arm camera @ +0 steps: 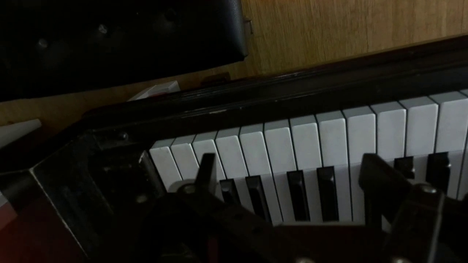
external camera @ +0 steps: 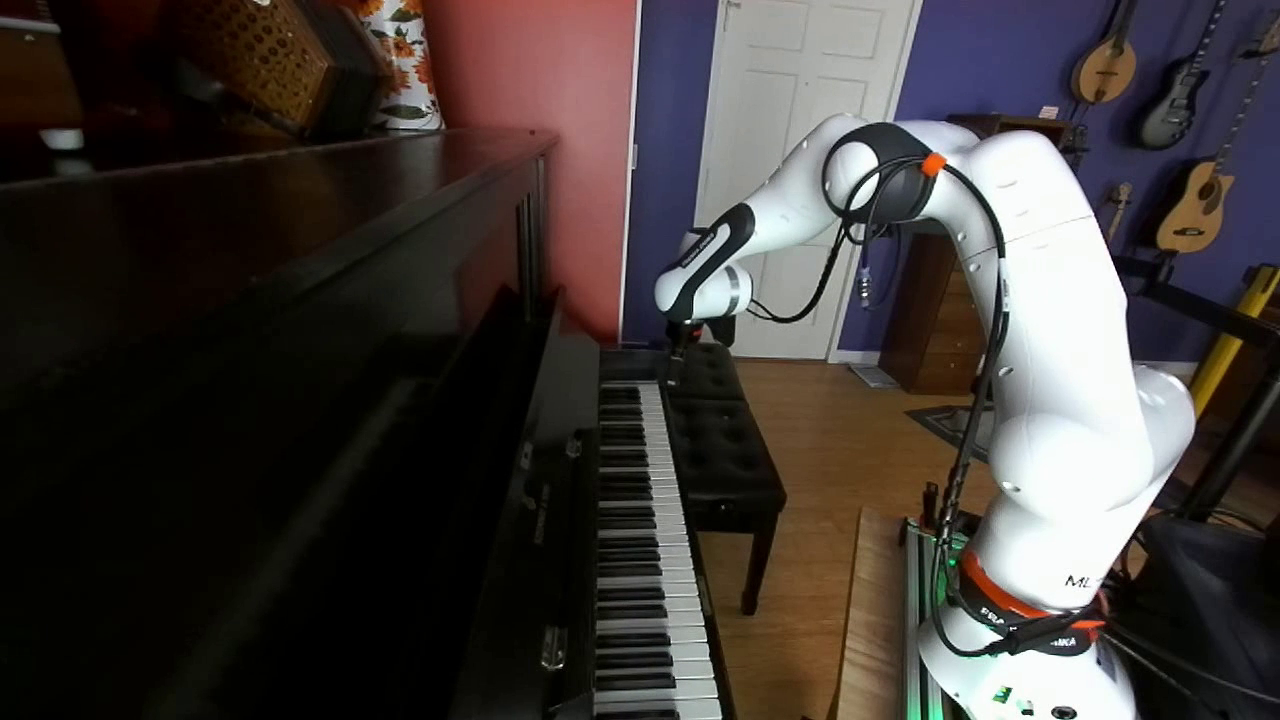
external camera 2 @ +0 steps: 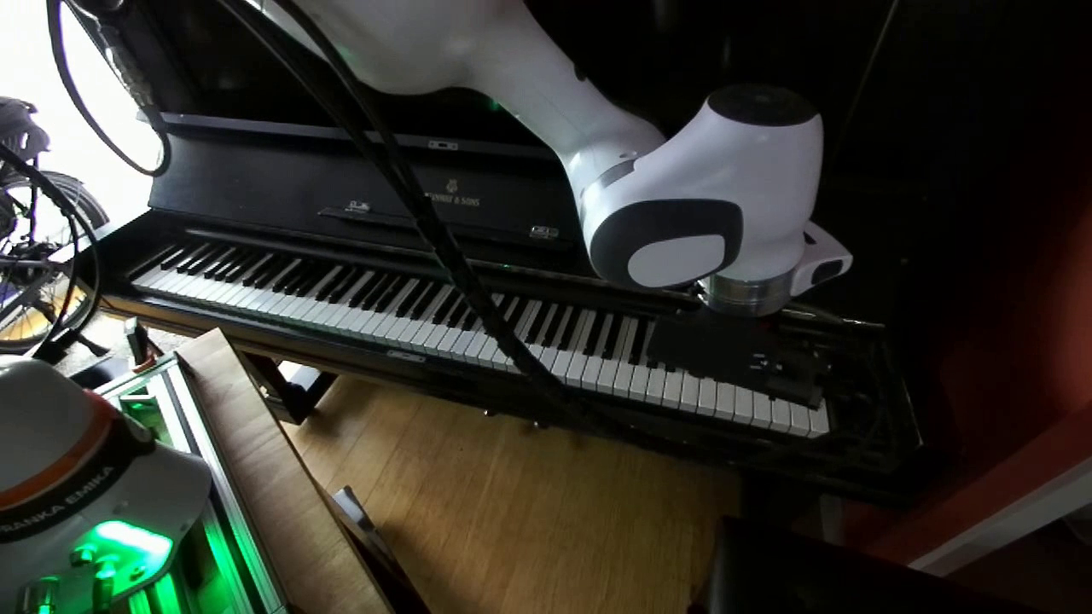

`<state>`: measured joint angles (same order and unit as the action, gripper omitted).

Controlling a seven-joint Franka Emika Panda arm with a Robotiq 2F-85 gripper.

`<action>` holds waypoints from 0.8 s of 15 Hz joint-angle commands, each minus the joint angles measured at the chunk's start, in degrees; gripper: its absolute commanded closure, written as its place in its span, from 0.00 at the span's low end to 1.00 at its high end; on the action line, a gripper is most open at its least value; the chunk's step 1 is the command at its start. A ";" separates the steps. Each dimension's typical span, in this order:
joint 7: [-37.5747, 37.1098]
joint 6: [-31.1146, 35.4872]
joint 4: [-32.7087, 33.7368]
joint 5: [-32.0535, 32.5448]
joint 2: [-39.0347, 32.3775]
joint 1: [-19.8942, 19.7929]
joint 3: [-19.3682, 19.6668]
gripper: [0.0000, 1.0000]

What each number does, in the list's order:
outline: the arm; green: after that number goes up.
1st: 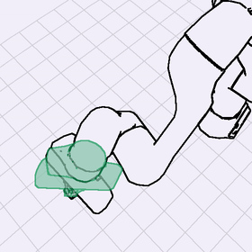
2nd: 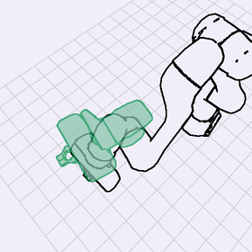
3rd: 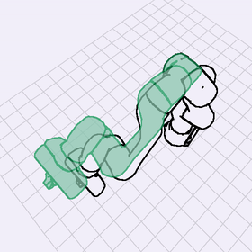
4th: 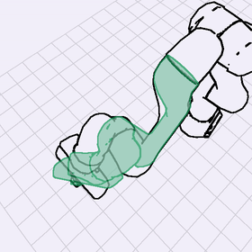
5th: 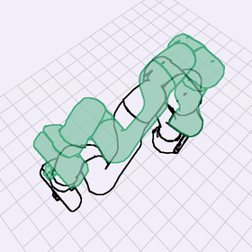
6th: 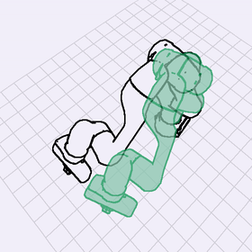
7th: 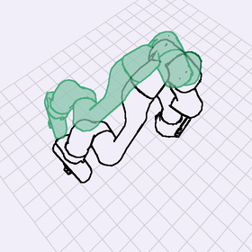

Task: Press a key on the right side of the piano

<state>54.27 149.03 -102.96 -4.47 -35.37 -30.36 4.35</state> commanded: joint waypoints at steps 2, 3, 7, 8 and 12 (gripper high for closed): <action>-0.07 -0.21 0.45 0.14 -0.20 -0.12 -0.06 0.00; -0.04 -0.22 0.51 0.13 -0.20 -0.14 -0.06 0.00; -2.65 -3.00 3.90 -0.07 -3.38 -0.04 0.33 0.00; -2.62 -3.91 4.66 -0.30 -3.96 -0.28 0.08 0.25; -2.74 -7.12 7.78 0.34 -6.46 -0.09 0.23 0.51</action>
<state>52.17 145.19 -99.07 -4.34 -38.97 -30.24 4.59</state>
